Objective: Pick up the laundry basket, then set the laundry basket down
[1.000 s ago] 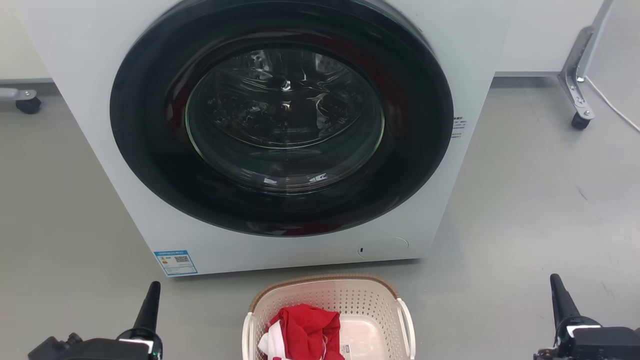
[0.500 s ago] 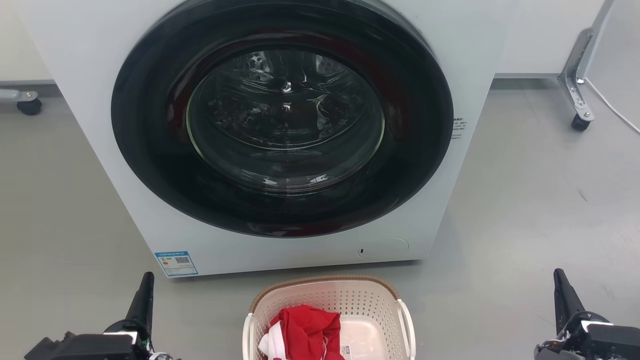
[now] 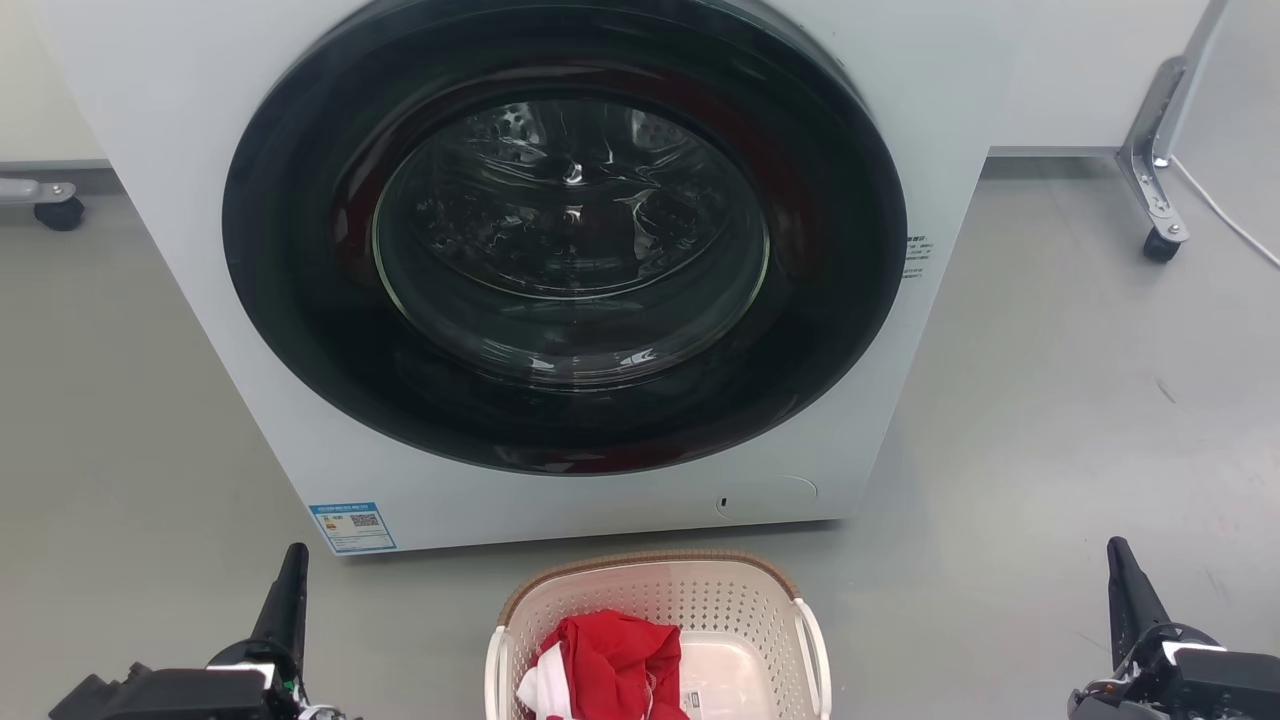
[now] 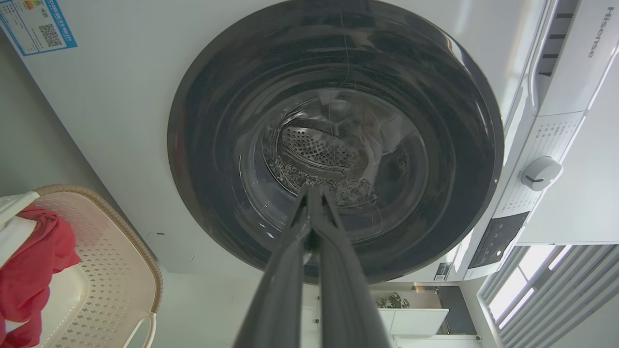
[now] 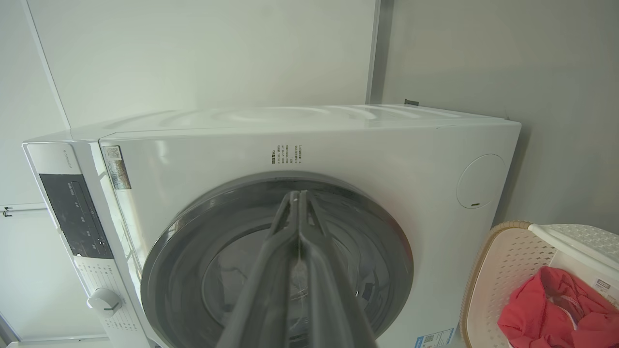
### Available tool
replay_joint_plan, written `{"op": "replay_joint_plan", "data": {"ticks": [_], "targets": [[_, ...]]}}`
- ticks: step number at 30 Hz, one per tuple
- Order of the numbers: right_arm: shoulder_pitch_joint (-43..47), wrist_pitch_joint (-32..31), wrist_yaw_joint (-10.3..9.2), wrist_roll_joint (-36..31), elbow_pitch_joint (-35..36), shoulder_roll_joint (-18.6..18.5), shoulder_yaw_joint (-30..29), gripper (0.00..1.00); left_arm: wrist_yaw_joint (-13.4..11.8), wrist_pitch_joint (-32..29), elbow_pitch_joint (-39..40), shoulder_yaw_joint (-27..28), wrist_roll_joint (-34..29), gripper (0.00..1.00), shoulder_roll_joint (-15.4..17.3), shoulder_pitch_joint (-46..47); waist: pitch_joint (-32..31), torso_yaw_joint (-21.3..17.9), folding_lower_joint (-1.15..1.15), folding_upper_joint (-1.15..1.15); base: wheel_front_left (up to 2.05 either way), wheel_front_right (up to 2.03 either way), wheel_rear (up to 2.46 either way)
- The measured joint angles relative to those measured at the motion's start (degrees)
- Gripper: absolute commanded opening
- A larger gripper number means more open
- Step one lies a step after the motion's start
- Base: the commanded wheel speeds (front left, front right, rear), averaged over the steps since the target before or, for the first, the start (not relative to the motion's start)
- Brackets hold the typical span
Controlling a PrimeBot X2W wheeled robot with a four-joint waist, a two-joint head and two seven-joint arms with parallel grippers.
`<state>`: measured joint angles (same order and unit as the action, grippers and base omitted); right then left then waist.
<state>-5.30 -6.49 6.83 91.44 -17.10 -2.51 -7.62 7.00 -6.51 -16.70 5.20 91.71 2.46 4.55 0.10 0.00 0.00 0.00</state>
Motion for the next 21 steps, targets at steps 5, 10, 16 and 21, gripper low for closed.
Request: {"op": "replay_joint_plan", "data": {"ticks": [5,10,16,21], "targets": [[0.0,0.0,0.0,0.0,0.0,0.01,0.0,0.0,0.07,0.0,-0.02,0.0,0.0,0.0,0.0,0.0,0.0,0.0,0.0,0.0,0.0,0.0,0.0],[0.0,0.0,0.0,0.0,0.0,0.01,0.0,0.0,0.07,0.0,-0.02,0.0,0.0,0.0,0.0,0.0,0.0,0.0,0.0,0.0,0.0,0.0,0.0],[0.0,0.0,0.01,0.0,0.0,0.01,0.0,0.0,0.07,0.0,-0.03,0.0,0.0,0.0,0.0,0.0,0.0,0.0,0.0,0.0,0.0,0.0,0.0],[0.0,0.01,0.01,0.0,0.0,0.01,0.0,0.0,0.07,0.0,-0.04,0.0,0.0,0.0,0.0,0.0,0.0,0.0,0.0,0.0,0.0,0.0,0.0]]}}
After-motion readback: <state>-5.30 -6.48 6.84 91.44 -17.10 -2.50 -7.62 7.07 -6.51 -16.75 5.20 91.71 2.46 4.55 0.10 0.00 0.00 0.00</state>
